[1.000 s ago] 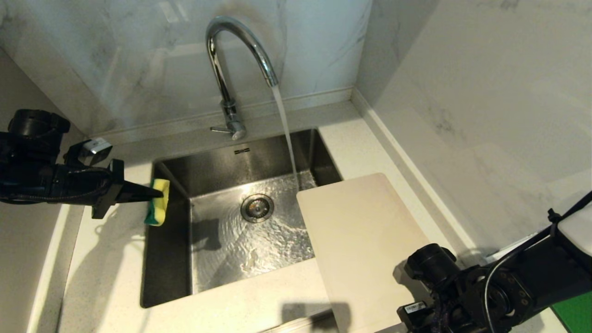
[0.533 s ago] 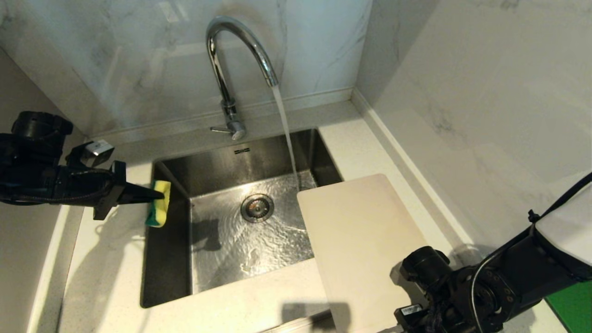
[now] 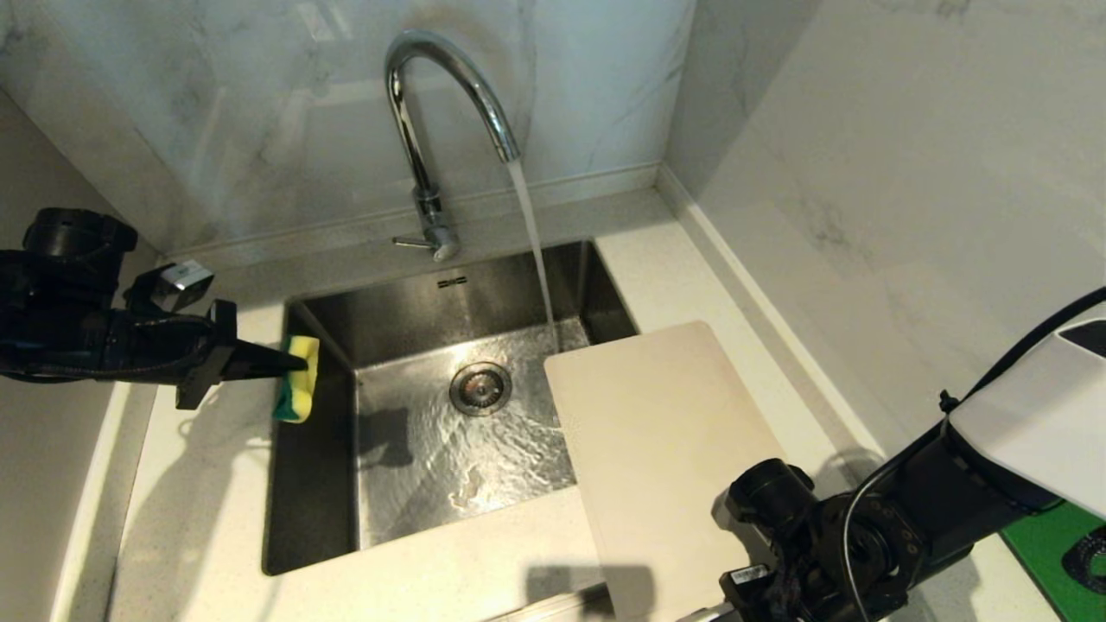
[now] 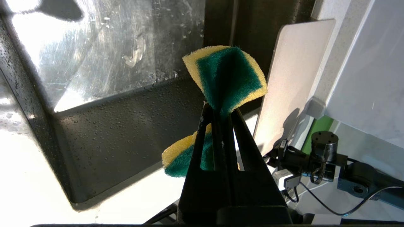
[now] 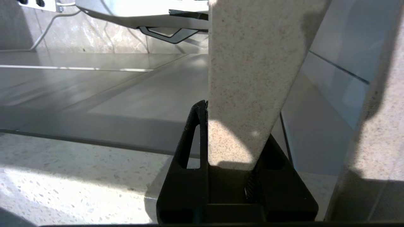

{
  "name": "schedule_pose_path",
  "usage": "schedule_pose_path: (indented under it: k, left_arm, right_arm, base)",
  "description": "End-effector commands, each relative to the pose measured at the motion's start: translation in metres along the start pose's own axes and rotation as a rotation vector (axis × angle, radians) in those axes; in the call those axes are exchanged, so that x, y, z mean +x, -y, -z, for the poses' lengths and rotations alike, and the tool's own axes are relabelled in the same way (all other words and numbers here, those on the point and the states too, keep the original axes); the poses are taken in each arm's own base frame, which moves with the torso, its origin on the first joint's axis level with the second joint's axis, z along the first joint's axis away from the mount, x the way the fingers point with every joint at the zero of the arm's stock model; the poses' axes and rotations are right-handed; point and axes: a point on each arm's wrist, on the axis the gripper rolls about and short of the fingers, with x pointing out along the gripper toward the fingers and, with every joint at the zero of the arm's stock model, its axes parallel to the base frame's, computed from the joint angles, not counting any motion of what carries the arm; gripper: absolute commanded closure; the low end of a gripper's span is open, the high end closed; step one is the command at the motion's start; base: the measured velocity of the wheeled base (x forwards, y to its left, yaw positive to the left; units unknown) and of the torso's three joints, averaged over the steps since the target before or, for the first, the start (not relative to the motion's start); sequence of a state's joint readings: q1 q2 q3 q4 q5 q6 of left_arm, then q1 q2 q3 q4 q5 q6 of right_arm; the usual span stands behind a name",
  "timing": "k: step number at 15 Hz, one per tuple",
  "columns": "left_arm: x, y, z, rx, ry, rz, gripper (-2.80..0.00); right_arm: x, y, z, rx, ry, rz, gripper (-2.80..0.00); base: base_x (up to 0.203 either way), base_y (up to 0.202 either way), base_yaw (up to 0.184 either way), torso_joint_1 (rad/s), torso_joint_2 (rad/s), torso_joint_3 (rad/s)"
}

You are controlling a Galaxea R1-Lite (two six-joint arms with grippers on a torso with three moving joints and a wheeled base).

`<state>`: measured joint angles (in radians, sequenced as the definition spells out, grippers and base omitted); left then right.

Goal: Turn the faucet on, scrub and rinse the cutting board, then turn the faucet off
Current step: Put down the cutting board

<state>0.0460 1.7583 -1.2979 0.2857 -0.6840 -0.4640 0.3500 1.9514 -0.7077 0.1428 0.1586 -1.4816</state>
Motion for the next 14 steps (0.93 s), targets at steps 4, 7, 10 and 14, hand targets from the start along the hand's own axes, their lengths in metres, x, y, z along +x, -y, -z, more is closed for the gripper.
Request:
schedule_pose_path:
  k: [4,7,10,14]
  left_arm:
    - [0.0008,-0.0011,0.001,-0.007,-0.006,0.0,0.0]
    - [0.001,-0.0009,0.0011,-0.006,-0.006,0.0,0.0]
    - [0.0008,-0.0011,0.001,-0.008,-0.006,0.0,0.0]
    - [0.0011,-0.0008,0.0011,-0.006,-0.007,0.0,0.0]
  right_arm:
    - [0.0033,0.0004,0.0002,-0.001,-0.002,-0.012,0.0]
    - [0.0036,0.0009,0.0002,0.0,-0.003,-0.011,0.0]
    - [0.0038,0.0005,0.0003,0.0,-0.004,-0.013,0.0]
    - [0.0035,0.0022,0.0002,-0.002,-0.009,-0.007,-2.8]
  base:
    - [0.0,0.0,0.0,0.0,0.0,0.0]
    - [0.0,0.0,0.0,0.0,0.0,0.0]
    - [0.0,0.0,0.0,0.0,0.0,0.0]
    - [0.0,0.0,0.0,0.0,0.0,0.0]
